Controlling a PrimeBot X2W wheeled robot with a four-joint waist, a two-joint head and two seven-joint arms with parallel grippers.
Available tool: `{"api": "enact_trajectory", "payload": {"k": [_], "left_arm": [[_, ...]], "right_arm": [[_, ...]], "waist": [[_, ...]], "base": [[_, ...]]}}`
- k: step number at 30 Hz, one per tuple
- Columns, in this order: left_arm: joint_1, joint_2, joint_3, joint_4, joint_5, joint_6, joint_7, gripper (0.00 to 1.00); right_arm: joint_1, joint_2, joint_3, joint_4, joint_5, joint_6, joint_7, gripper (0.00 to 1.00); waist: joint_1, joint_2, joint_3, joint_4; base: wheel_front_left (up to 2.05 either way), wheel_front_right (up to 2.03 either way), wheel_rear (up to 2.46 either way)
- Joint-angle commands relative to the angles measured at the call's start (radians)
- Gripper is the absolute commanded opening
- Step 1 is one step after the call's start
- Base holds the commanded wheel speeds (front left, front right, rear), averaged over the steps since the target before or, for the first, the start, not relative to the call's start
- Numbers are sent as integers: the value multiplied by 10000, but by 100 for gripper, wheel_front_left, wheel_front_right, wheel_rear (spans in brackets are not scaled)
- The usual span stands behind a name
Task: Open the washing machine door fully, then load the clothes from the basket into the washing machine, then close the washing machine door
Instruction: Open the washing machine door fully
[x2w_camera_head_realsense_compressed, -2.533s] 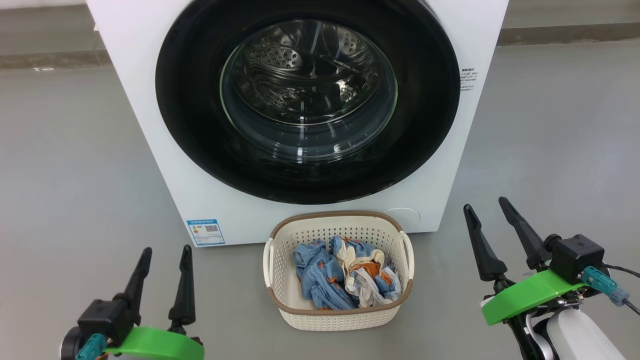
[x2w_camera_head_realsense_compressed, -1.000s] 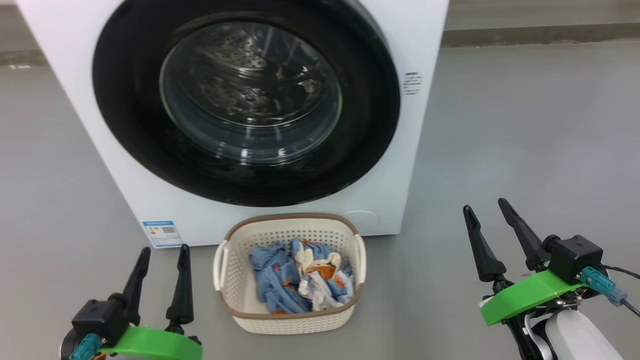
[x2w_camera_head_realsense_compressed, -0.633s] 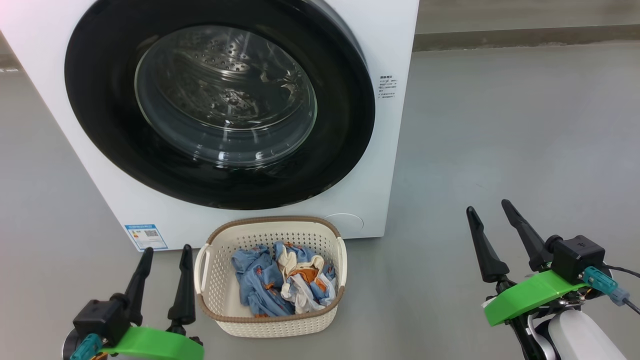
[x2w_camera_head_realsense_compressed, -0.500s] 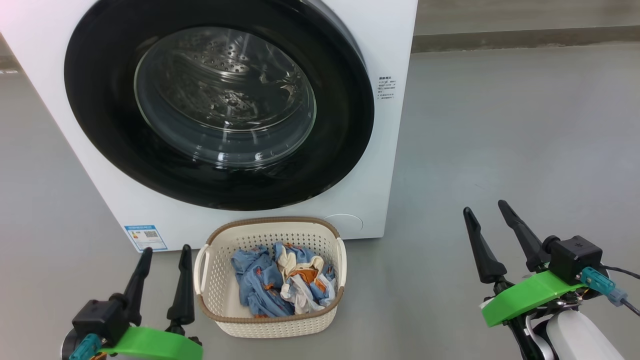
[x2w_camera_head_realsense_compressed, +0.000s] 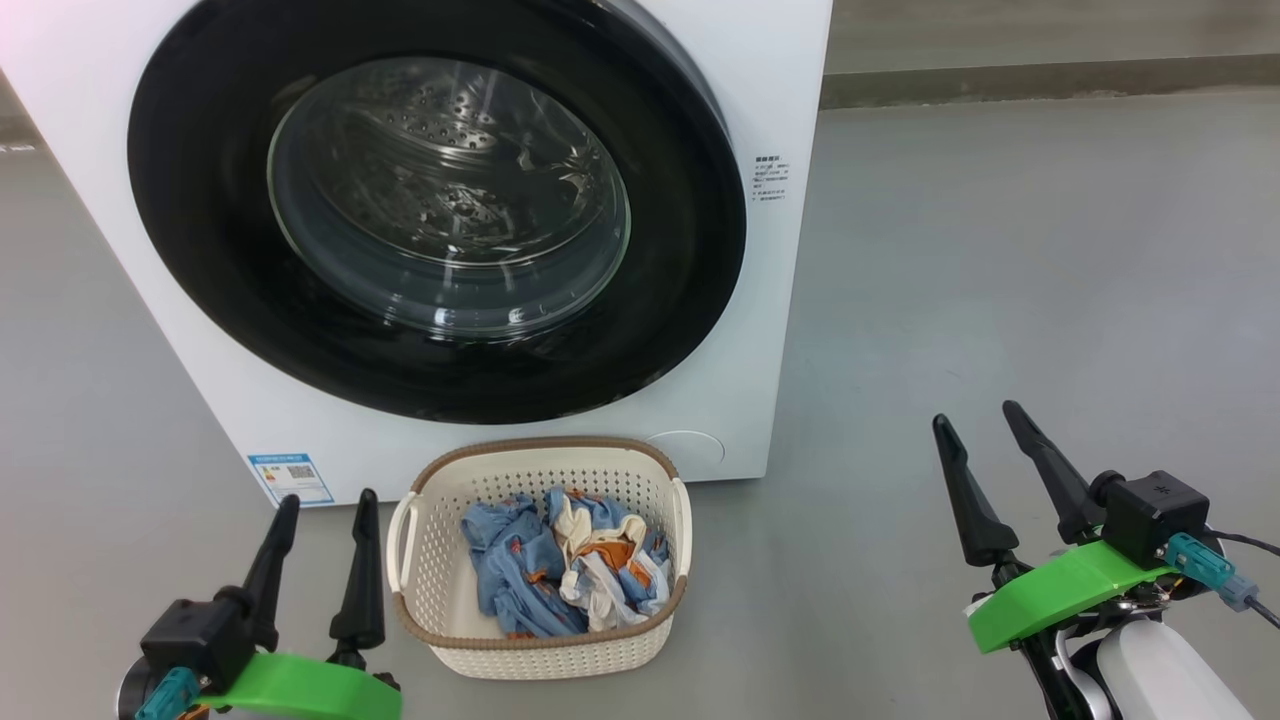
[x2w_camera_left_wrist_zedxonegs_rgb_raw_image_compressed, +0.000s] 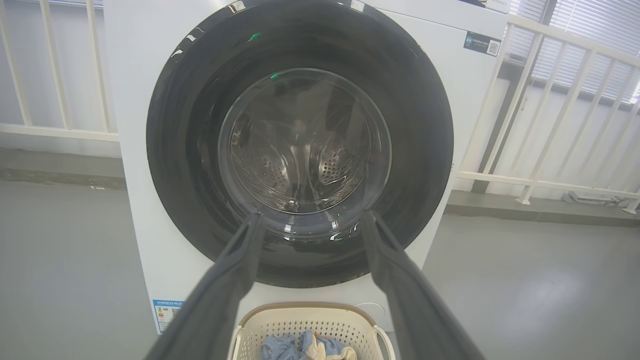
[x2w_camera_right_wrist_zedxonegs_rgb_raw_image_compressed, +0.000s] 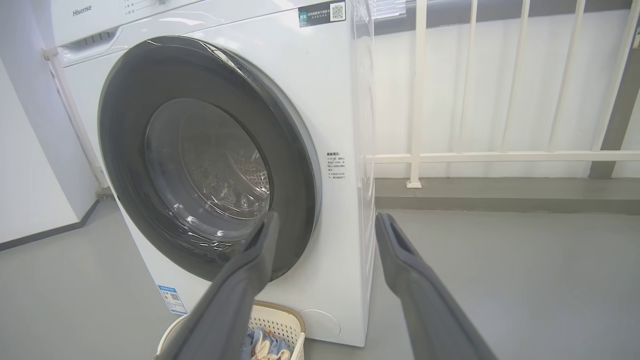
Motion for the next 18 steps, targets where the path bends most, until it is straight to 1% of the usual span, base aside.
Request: {"api": "enact_trajectory", "payload": {"k": [1,6,10,18], "left_arm": [[-406,171,297,-303,22,49,-66,100],[-370,160,335,-321,13,57,-66,100],[-397,145,362,-336,13,60,-66,100],[-409,103,475,-351,7,97,-66,100]], "right_arm": [[-416,-56,229,-220,73,56,-122,100],[-334,39,176,-258,-28,56,-122,100],[-444,-118,161,-140,157,56,-122,100],[-519,-216,27,27,301,56,-122,100]], "waist": [[0,0,-11,0],[0,0,-20,0],[0,0,17,21],[0,0,104,105]], "base": [[0,0,0],[0,0,0],[0,0,0],[0,0,0]]}}
